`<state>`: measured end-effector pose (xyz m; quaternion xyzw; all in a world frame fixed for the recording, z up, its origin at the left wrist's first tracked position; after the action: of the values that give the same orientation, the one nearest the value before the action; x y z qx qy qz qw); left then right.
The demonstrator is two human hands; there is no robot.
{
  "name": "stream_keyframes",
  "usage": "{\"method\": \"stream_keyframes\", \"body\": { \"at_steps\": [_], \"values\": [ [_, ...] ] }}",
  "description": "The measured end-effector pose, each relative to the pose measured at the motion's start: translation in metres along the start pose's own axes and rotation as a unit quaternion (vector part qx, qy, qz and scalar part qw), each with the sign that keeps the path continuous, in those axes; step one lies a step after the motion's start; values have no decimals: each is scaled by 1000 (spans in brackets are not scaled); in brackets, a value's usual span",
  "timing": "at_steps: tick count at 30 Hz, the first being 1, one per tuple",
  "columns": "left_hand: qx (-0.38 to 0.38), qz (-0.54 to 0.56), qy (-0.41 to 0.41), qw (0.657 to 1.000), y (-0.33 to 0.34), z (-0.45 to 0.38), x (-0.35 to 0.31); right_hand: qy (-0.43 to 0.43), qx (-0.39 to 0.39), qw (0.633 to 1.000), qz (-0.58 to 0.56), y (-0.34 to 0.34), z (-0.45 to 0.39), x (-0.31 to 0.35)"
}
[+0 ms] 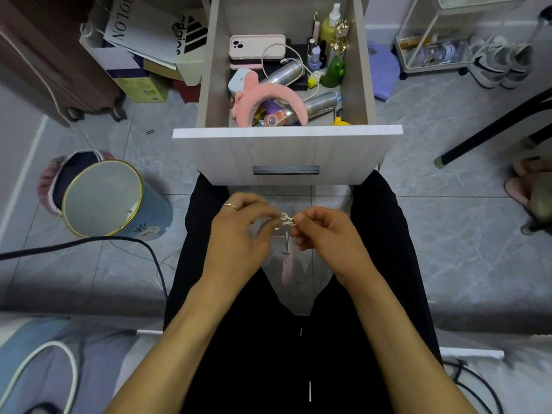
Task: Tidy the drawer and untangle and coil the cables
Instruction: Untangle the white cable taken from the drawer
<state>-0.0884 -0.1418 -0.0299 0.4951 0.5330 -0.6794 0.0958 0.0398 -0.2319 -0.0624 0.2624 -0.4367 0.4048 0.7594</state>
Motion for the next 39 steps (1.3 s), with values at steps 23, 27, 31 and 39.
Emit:
{"method": "stream_keyframes", "body": {
  "at_steps": [23,27,31,39],
  "values": [
    [9,-1,44,999,11,2,-4,-93,-3,979,180,8,1,6],
    [5,-107,162,981,12,-1,-7,-90,0,984,152,5,4,4],
    [-58,40,40,997,4,-2,-10,-64,-8,989,132,5,0,3],
    [37,3,60,997,6,-6,-10,-59,2,990,126,5,2,2]
  ]
}}
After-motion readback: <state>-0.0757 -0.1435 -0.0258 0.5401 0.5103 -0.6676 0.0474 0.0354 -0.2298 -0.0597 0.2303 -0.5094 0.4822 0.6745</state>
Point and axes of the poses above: each hand's wrist, its own z-axis away from the middle knuckle, its own y-axis out of the palm, x = y × z, the point moved 4 cm from there along -z, towards the middle knuckle, and after that the axes turned 1 degree about -x, right-handed, at the moved point
